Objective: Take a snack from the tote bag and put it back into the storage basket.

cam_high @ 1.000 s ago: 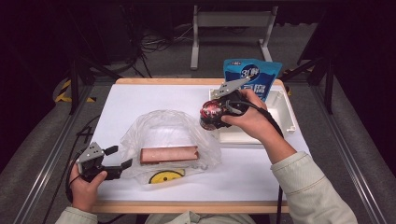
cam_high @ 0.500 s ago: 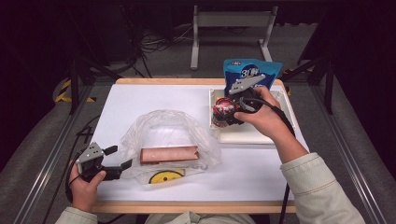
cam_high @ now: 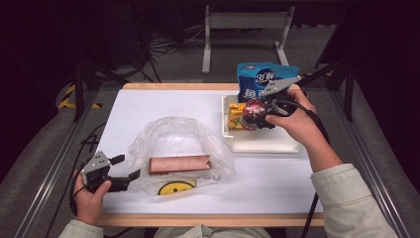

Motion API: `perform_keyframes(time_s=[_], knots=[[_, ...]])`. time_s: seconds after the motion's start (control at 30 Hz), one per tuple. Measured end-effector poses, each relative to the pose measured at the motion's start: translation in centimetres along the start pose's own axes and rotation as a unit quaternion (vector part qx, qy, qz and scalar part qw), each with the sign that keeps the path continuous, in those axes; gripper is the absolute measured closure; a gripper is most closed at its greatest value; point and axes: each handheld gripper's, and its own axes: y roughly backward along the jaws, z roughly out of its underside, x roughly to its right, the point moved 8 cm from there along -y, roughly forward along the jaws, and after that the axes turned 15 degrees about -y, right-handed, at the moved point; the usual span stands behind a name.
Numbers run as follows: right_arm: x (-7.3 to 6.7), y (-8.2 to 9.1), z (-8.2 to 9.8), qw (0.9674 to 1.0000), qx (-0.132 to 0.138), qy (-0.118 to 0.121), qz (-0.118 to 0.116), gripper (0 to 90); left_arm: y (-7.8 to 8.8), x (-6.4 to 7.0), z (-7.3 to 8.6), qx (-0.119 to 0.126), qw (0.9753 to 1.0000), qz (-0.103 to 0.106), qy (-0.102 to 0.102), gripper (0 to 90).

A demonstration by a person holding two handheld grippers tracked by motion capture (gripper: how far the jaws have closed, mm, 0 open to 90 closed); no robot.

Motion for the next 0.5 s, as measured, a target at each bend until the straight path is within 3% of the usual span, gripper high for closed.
perform_keyframes(time_s=[0.5], knots=[[3.0, 1.4, 1.2, 0.9995, -0.005, -0.018, 0.027, 26.2, 0.0, 0.0, 0.0, 0.002, 1.0000, 0.003, -0.002, 13.4]])
